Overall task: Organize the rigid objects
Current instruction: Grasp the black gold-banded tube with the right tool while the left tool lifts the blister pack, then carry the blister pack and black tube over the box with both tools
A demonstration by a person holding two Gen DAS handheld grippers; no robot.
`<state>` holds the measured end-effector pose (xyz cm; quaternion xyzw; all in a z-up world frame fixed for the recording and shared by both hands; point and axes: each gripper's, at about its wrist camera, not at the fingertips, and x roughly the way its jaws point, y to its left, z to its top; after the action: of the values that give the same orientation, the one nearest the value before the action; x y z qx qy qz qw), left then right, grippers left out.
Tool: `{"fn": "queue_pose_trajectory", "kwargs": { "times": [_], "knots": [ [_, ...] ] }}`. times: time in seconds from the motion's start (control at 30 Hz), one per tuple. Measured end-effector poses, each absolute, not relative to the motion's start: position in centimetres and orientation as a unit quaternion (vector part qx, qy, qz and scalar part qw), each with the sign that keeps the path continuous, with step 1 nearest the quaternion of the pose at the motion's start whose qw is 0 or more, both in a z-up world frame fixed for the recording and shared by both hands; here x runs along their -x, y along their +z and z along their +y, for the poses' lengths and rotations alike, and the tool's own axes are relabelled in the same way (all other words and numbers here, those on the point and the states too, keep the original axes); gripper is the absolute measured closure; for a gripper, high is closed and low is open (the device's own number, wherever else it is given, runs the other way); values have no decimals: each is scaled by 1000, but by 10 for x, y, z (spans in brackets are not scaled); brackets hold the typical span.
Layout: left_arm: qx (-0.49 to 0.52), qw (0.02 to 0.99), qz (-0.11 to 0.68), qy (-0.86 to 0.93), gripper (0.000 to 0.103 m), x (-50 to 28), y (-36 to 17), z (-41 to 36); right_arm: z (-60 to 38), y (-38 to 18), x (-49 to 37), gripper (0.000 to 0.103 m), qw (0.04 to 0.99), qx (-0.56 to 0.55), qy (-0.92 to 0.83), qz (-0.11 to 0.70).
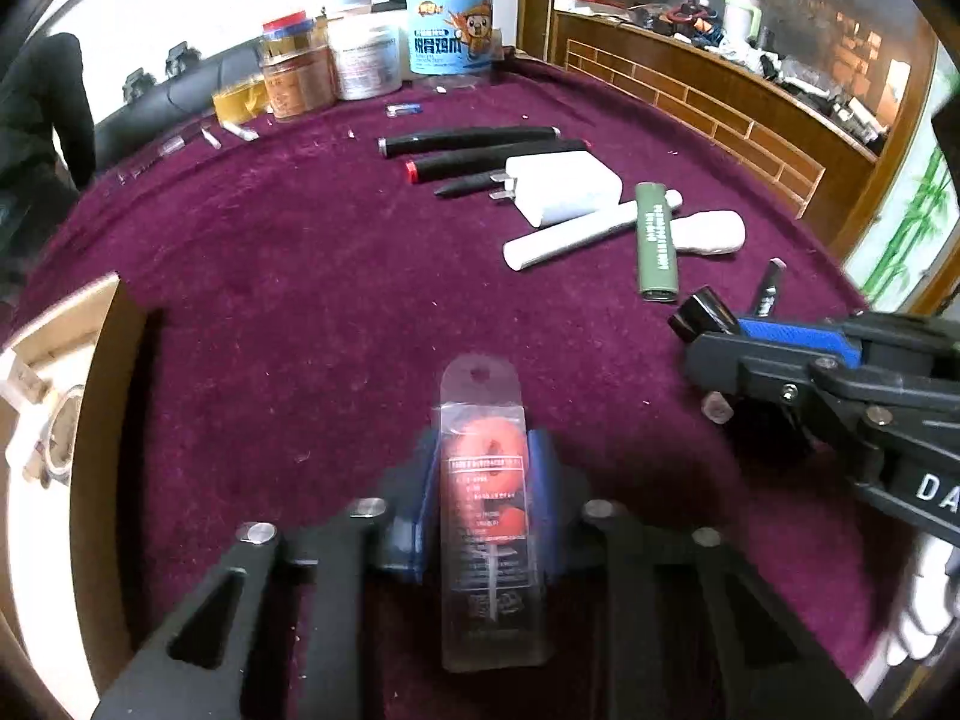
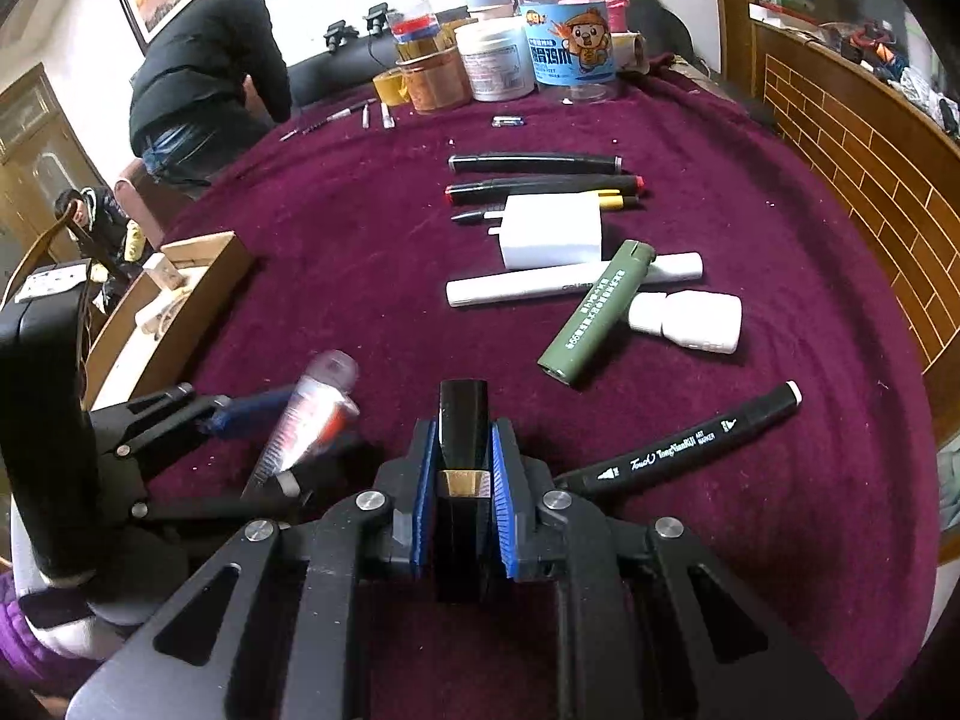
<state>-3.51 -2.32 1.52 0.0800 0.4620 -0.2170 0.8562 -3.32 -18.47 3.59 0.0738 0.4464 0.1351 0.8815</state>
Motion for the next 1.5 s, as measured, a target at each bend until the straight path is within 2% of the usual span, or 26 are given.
{"fn": "queue_pose_trajectory", "kwargs": {
  "times": [0.17,0.37,0.53,0.67,0.9,1.13,1.37,1.5],
  "knots": [
    [4,854,464,-237,80,38,29,13,-182,43,34,88,882,-94,153,436],
    [98,865,420,-256,80,62,76,79,-164,58,34,88,876,-118,189,428],
    [115,887,400,-200,80,66,100,148,-118,76,23,88,859,-127,251,428],
    [125,886,429,-124,80,45,85,212,-67,78,11,88,834,-127,300,445],
    [138,862,485,-58,80,1,39,271,33,59,-17,88,784,-111,349,501],
    [135,849,509,-46,80,-44,17,281,106,17,-40,87,746,-87,345,563],
    [141,851,504,-40,79,-62,14,292,122,15,-60,87,769,-51,309,557],
    [179,851,491,-53,72,-57,15,303,131,13,-76,88,778,-41,291,555]
  ]
}}
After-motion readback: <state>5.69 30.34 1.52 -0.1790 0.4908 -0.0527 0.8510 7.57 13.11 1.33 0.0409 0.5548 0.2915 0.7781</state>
